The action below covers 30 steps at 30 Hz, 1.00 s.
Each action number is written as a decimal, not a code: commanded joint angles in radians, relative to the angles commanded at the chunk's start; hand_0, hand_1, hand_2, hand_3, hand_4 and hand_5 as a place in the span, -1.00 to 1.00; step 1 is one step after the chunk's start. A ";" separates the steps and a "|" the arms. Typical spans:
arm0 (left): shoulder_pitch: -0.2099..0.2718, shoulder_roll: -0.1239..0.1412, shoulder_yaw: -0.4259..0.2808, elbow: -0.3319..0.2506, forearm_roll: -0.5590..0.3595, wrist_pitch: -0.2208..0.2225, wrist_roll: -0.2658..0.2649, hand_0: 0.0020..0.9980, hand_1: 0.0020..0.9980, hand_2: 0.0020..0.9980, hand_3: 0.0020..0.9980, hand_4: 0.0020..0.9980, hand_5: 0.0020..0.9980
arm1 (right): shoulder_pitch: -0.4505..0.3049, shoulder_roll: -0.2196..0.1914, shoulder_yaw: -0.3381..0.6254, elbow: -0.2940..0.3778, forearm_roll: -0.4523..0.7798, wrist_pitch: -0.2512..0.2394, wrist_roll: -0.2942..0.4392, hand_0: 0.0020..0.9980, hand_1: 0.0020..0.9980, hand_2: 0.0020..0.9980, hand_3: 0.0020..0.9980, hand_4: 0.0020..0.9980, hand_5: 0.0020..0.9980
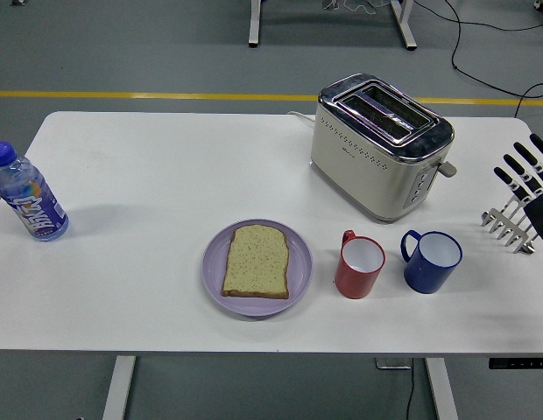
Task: Pick up the cup,pour liquid into bread,place the cup on the desk
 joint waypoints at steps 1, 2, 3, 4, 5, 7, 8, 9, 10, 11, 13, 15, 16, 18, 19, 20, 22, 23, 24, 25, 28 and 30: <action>0.000 0.000 0.000 0.000 -0.001 0.000 0.000 0.38 0.51 0.55 0.22 -0.21 1.00 | 0.000 0.002 0.000 -0.006 0.002 0.001 -0.001 0.44 0.24 0.36 0.39 0.53 -0.33; 0.001 0.000 0.000 0.000 -0.001 0.000 0.000 0.38 0.51 0.55 0.22 -0.21 1.00 | 0.001 0.004 0.001 -0.011 0.003 0.001 -0.001 0.44 0.24 0.36 0.39 0.53 -0.33; 0.001 0.000 0.000 0.000 0.000 0.000 0.000 0.38 0.51 0.55 0.22 -0.21 1.00 | 0.002 0.006 0.003 -0.016 0.005 0.001 0.001 0.44 0.24 0.36 0.39 0.53 -0.33; 0.001 0.000 -0.001 0.000 0.001 0.000 0.001 0.38 0.51 0.55 0.22 -0.21 1.00 | 0.002 0.007 0.003 -0.018 0.005 0.001 0.001 0.44 0.24 0.36 0.39 0.53 -0.33; 0.002 -0.001 -0.002 0.000 0.003 0.001 0.002 0.38 0.51 0.55 0.22 -0.21 1.00 | 0.002 0.008 0.005 -0.022 0.004 -0.004 0.003 0.44 0.24 0.36 0.39 0.53 -0.33; 0.004 -0.001 -0.006 0.000 0.010 0.002 0.004 0.38 0.51 0.55 0.22 -0.21 1.00 | 0.001 0.008 0.004 -0.030 -0.007 -0.019 0.023 0.38 0.18 0.30 0.28 0.49 -0.38; 0.005 -0.001 -0.007 0.000 0.012 0.002 0.005 0.38 0.51 0.55 0.22 -0.21 1.00 | 0.001 0.008 0.002 -0.036 -0.019 -0.033 0.048 0.38 0.18 0.30 0.28 0.49 -0.38; 0.005 -0.002 -0.007 0.000 0.013 0.002 0.006 0.38 0.51 0.55 0.22 -0.21 1.00 | 0.000 0.009 0.000 -0.044 -0.016 -0.050 0.068 0.38 0.18 0.30 0.28 0.49 -0.38; 0.006 -0.002 -0.007 0.000 0.014 0.003 0.006 0.38 0.51 0.55 0.22 -0.21 1.00 | 0.000 0.010 -0.001 -0.048 -0.014 -0.061 0.083 0.38 0.18 0.30 0.28 0.49 -0.38; 0.006 -0.002 -0.008 -0.001 0.015 0.003 0.006 0.38 0.51 0.55 0.22 -0.21 1.00 | -0.002 0.012 -0.003 -0.054 -0.003 -0.078 0.103 0.38 0.18 0.30 0.28 0.49 -0.38; 0.007 -0.003 -0.012 -0.001 0.021 0.005 0.008 0.38 0.51 0.55 0.22 -0.21 1.00 | -0.005 0.018 -0.006 -0.067 0.007 -0.110 0.142 0.33 0.15 0.28 0.23 0.41 -0.49; 0.008 -0.003 -0.014 -0.001 0.024 0.005 0.009 0.38 0.51 0.55 0.22 -0.21 1.00 | -0.008 0.022 -0.008 -0.076 0.009 -0.122 0.158 0.33 0.15 0.28 0.23 0.41 -0.49; 0.008 -0.003 -0.015 -0.001 0.027 0.006 0.010 0.38 0.51 0.55 0.22 -0.21 1.00 | -0.009 0.025 -0.008 -0.080 0.009 -0.124 0.161 0.33 0.15 0.28 0.23 0.41 -0.49; 0.009 -0.003 -0.017 -0.001 0.031 0.006 0.011 0.38 0.51 0.55 0.22 -0.21 1.00 | -0.011 0.029 -0.009 -0.085 0.010 -0.125 0.161 0.32 0.13 0.27 0.22 0.33 -0.59; 0.009 -0.003 -0.018 -0.001 0.032 0.006 0.011 0.38 0.51 0.55 0.22 -0.21 1.00 | -0.011 0.029 -0.009 -0.085 0.010 -0.125 0.161 0.32 0.13 0.27 0.22 0.33 -0.59; 0.010 -0.004 -0.022 -0.002 0.038 0.007 0.013 0.38 0.51 0.55 0.22 -0.21 1.00 | -0.012 0.033 -0.009 -0.090 0.004 -0.121 0.159 0.32 0.13 0.27 0.22 0.33 -0.59; 0.012 -0.004 -0.025 -0.002 0.046 0.008 0.016 0.38 0.51 0.55 0.22 -0.21 1.00 | -0.013 0.039 -0.009 -0.097 -0.002 -0.115 0.154 0.32 0.13 0.27 0.22 0.33 -0.59; 0.012 -0.004 -0.026 -0.002 0.047 0.009 0.016 0.38 0.51 0.55 0.22 -0.21 1.00 | -0.014 0.040 -0.008 -0.098 -0.002 -0.114 0.153 0.32 0.13 0.27 0.22 0.33 -0.59; 0.014 -0.004 -0.028 -0.002 0.051 0.009 0.017 0.38 0.51 0.55 0.22 -0.21 1.00 | -0.015 0.044 -0.007 -0.102 -0.007 -0.108 0.149 0.31 0.11 0.26 0.21 0.31 -0.60; 0.014 -0.004 -0.029 -0.002 0.052 0.009 0.018 0.38 0.51 0.55 0.22 -0.21 1.00 | -0.016 0.045 -0.007 -0.103 -0.008 -0.106 0.147 0.31 0.11 0.26 0.21 0.31 -0.60; 0.017 -0.004 -0.033 -0.003 0.061 0.010 0.020 0.38 0.51 0.55 0.22 -0.21 1.00 | -0.020 0.052 0.000 -0.114 -0.010 -0.081 0.132 0.31 0.11 0.26 0.21 0.31 -0.60; 0.018 -0.004 -0.034 -0.003 0.064 0.010 0.020 0.38 0.51 0.55 0.22 -0.21 1.00 | -0.021 0.053 0.003 -0.121 -0.009 -0.054 0.119 0.31 0.09 0.25 0.20 0.30 -0.61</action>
